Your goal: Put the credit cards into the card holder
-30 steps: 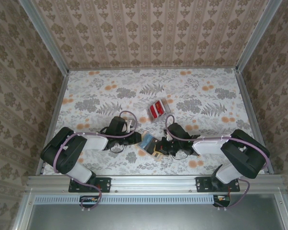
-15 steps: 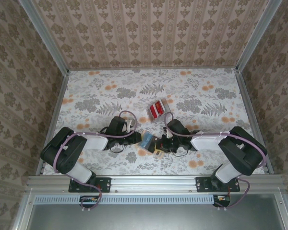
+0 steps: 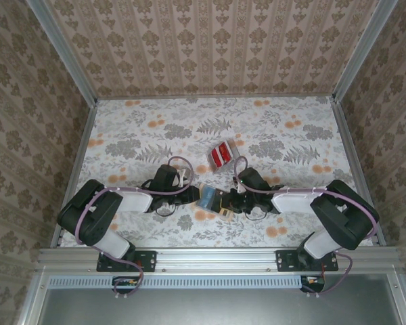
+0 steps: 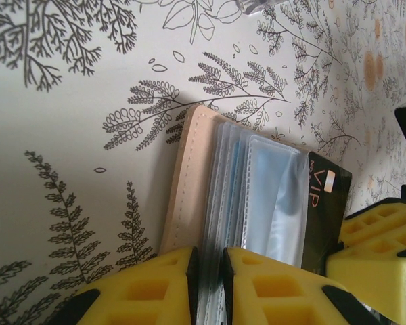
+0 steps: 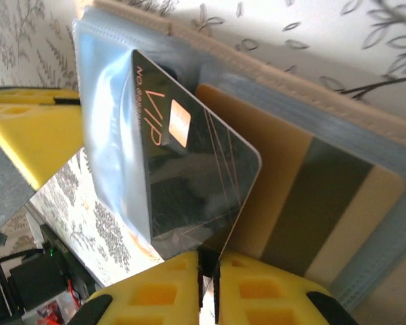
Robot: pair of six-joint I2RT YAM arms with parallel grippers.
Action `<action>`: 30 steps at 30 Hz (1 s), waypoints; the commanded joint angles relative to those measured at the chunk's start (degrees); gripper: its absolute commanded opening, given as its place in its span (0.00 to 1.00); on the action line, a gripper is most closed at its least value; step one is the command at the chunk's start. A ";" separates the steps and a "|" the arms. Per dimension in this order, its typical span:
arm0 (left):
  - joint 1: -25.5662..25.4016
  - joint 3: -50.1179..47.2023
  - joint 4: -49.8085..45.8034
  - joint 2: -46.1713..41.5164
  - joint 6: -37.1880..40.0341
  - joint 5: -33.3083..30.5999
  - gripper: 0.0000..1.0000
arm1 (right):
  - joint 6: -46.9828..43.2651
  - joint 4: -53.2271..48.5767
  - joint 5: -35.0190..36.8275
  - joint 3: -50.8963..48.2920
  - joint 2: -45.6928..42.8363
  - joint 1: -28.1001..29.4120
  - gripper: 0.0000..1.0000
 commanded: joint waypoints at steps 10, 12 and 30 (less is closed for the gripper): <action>-1.04 -0.73 -2.78 0.50 -0.61 -0.65 0.20 | 3.94 13.44 7.51 -5.16 -0.48 0.43 0.24; -1.06 -0.71 -2.73 0.46 -0.68 -0.73 0.20 | 3.96 13.23 8.77 -5.07 -0.65 0.88 0.24; -1.32 -0.60 -2.71 0.43 -0.74 -0.80 0.20 | 4.95 18.94 13.18 -5.37 1.92 2.47 0.20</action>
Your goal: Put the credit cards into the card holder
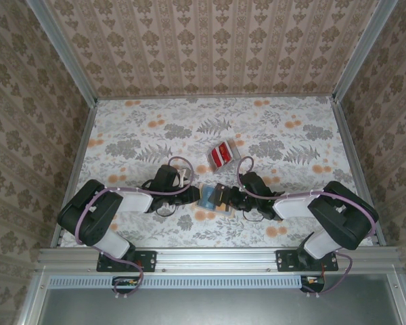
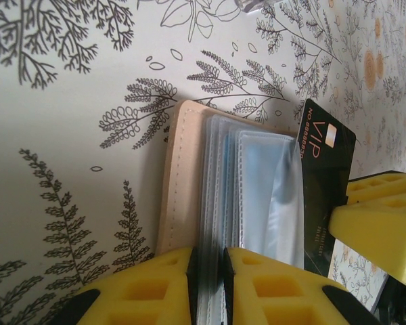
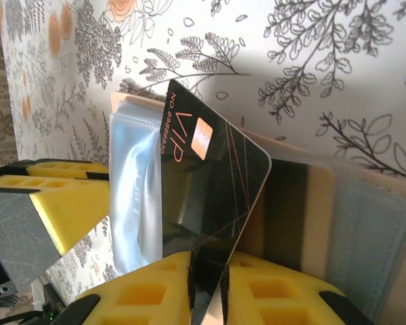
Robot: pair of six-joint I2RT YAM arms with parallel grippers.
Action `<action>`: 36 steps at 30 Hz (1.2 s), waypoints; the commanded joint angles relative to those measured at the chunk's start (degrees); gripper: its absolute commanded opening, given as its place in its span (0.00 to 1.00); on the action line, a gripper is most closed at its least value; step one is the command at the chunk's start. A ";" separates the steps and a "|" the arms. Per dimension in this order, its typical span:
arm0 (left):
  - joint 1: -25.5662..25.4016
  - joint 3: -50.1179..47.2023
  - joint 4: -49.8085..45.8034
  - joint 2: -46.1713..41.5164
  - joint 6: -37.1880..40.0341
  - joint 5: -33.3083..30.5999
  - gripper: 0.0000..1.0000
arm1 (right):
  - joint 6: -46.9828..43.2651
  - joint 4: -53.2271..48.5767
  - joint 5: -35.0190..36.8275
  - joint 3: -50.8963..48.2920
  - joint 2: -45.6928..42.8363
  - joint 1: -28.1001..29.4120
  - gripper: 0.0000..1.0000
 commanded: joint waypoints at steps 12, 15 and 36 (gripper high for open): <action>-0.91 0.35 -3.58 0.92 0.24 -0.94 0.20 | 2.06 6.26 1.98 -1.61 2.27 0.49 0.03; -0.88 0.58 -3.67 1.29 0.44 -0.98 0.20 | 0.99 3.98 0.27 -1.70 0.64 -0.38 0.01; -0.20 0.39 -3.78 2.12 1.13 -1.05 0.20 | -4.88 -4.74 -18.93 0.62 3.16 -6.59 0.00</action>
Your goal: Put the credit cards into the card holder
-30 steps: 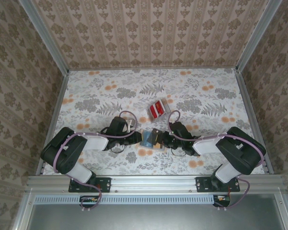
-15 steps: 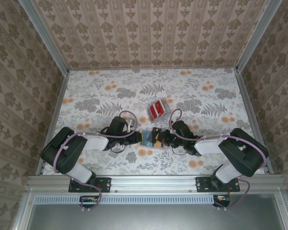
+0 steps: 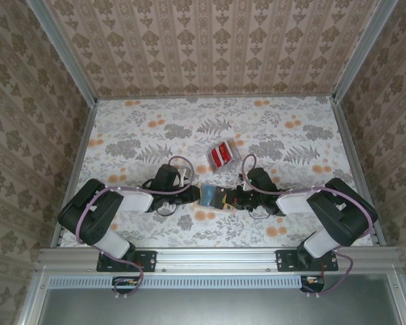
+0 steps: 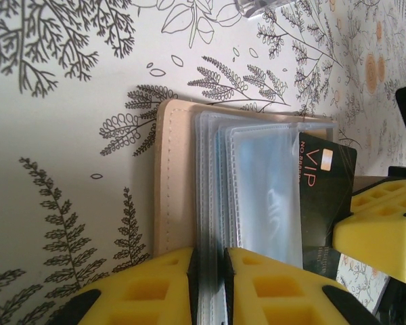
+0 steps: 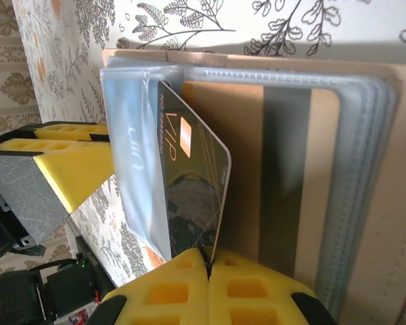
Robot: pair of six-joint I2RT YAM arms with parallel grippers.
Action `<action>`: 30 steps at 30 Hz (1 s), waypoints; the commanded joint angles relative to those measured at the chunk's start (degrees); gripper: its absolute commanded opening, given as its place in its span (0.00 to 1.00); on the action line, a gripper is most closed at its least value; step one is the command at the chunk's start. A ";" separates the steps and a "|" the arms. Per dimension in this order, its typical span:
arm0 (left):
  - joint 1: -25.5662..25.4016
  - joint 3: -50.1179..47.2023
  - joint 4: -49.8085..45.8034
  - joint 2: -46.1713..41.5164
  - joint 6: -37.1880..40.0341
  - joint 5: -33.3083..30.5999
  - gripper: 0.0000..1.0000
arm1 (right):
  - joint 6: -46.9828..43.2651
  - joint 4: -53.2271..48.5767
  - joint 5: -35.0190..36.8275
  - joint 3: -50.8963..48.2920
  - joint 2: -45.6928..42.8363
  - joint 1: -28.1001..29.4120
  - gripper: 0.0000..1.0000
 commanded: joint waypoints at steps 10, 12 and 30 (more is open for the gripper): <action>-0.16 -0.49 -3.35 1.34 1.04 -0.74 0.20 | -6.21 -8.25 -5.05 4.10 4.06 -0.30 0.00; -0.12 -0.48 -3.08 1.43 0.96 -0.66 0.20 | -6.12 -7.75 -5.24 5.22 5.23 -0.08 0.00; -0.10 -0.59 -3.54 1.28 0.89 -0.52 0.20 | -4.82 -8.19 2.12 10.95 8.31 5.09 0.20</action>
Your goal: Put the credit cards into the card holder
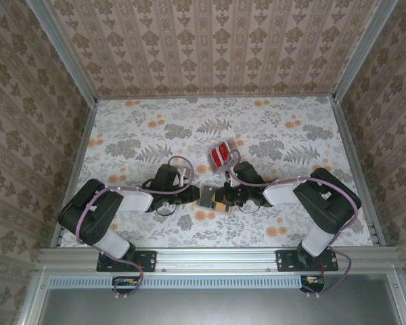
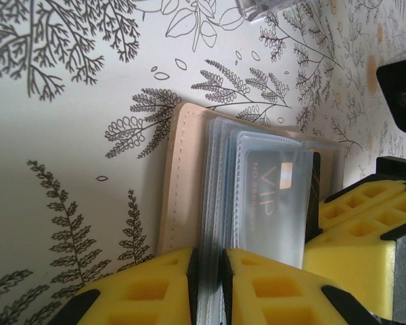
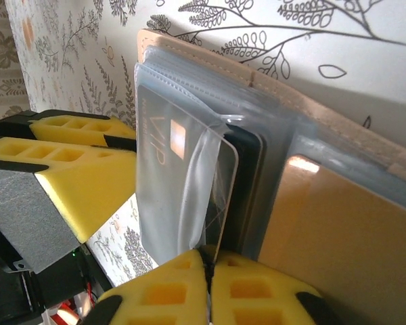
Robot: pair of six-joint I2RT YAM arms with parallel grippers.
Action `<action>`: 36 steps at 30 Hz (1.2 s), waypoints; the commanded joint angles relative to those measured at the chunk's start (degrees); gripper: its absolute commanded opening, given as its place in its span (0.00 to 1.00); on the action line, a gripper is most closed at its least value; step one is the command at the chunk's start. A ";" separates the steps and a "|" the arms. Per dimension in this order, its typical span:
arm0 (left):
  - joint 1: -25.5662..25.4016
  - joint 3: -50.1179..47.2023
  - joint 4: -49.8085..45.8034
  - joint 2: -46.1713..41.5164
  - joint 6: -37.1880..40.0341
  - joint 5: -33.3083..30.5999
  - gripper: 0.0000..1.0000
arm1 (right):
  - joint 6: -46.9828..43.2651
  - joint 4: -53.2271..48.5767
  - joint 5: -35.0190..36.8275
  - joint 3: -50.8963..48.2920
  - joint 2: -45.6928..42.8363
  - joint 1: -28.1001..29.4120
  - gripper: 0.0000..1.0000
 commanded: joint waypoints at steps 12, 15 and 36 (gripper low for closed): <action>1.31 -0.06 -6.84 -2.08 2.20 -2.23 0.20 | -9.98 -31.95 16.92 1.47 -18.73 1.31 0.41; 1.70 -0.09 -7.84 -4.21 2.36 -3.31 0.21 | -9.42 -32.03 18.12 -0.89 -20.08 1.31 0.41; -4.15 6.41 -21.16 -7.85 8.64 -9.06 0.24 | -6.89 -34.43 24.26 -5.59 -30.28 1.30 0.43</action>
